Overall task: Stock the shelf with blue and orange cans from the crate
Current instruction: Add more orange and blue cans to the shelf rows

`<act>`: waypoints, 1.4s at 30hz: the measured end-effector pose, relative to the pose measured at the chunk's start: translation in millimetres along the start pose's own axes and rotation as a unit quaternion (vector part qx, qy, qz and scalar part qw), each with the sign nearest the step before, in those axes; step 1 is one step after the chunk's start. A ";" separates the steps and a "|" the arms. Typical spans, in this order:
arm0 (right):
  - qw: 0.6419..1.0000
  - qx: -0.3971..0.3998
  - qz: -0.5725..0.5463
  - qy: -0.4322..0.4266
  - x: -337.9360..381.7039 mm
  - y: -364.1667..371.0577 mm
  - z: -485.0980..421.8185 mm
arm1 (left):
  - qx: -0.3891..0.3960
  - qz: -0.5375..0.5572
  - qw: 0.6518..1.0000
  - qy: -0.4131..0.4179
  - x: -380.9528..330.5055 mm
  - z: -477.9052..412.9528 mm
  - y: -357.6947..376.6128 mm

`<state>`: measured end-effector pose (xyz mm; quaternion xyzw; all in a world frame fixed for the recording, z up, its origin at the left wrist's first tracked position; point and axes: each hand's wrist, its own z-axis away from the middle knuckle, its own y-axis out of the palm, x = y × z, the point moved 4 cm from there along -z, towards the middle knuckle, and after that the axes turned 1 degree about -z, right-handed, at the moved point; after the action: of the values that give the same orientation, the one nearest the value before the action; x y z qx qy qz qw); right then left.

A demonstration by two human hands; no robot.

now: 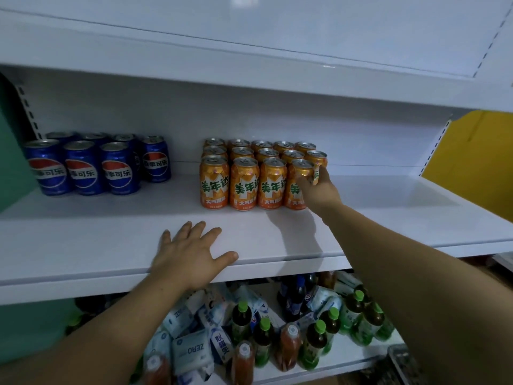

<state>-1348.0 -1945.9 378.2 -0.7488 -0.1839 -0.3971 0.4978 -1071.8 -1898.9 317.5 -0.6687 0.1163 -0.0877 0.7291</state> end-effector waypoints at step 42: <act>0.839 0.260 0.096 0.468 -547.3 23.4 329.9 | 0.433 0.054 0.858 0.271 -338.7 28.2 469.2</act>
<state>-1534.2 -1596.4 -123.8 -0.3306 0.0471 -0.5883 0.7364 -1401.1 -1733.6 -129.7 -0.2277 0.2955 -0.2680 0.8883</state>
